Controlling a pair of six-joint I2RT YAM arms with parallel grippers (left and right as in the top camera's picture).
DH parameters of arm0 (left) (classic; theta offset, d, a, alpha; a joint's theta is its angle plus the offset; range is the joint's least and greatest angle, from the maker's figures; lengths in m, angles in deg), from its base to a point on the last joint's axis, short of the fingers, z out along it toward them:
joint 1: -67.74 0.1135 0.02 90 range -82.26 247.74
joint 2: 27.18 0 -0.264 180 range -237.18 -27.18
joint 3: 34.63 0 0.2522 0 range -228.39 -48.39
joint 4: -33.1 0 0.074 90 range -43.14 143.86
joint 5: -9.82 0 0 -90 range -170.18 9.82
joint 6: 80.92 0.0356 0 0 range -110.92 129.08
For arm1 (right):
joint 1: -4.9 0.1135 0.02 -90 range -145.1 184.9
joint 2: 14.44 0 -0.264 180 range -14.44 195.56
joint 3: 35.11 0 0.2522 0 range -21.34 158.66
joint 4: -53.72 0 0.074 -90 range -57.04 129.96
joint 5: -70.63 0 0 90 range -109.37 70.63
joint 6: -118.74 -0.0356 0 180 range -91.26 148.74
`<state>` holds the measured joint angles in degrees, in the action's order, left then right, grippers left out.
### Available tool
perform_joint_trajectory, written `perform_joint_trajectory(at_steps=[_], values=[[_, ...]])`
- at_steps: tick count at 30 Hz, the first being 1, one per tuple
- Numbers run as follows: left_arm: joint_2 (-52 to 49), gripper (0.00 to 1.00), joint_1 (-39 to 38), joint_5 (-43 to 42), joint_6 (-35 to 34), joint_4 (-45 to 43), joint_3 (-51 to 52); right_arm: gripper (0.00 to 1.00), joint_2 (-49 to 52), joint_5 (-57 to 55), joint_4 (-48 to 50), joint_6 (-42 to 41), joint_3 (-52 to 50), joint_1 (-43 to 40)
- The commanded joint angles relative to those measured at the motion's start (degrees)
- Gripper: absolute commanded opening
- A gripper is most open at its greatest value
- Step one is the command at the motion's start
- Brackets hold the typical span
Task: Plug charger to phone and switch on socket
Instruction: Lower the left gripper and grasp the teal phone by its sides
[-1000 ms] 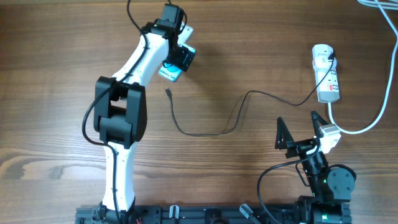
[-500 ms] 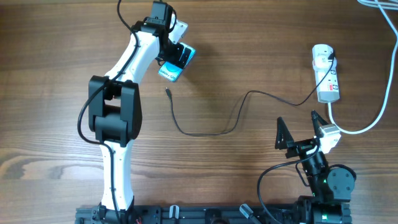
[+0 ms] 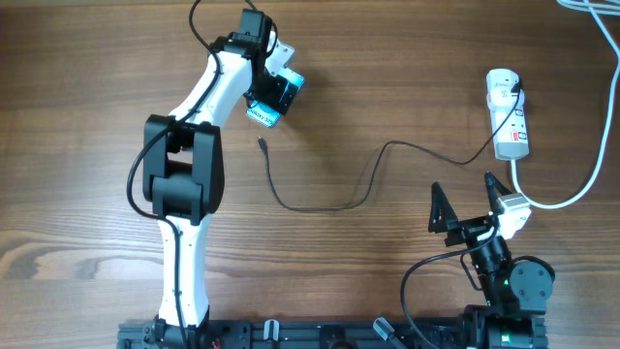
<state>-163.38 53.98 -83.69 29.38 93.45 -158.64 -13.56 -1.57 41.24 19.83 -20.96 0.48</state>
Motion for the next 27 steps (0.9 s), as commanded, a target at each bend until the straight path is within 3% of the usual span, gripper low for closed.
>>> perform_joint_trajectory(at_steps=[1,27], values=[[-2.4,1.0,-0.9,0.6,1.0,0.5,-1.3,1.0,-0.6,0.0,0.1,-0.1,-0.1,0.1],[-4.1,0.96,-1.7,5.8,1.0,5.7,-1.2,1.0,-0.6,0.0,0.1,-0.1,-0.1,0.1]])
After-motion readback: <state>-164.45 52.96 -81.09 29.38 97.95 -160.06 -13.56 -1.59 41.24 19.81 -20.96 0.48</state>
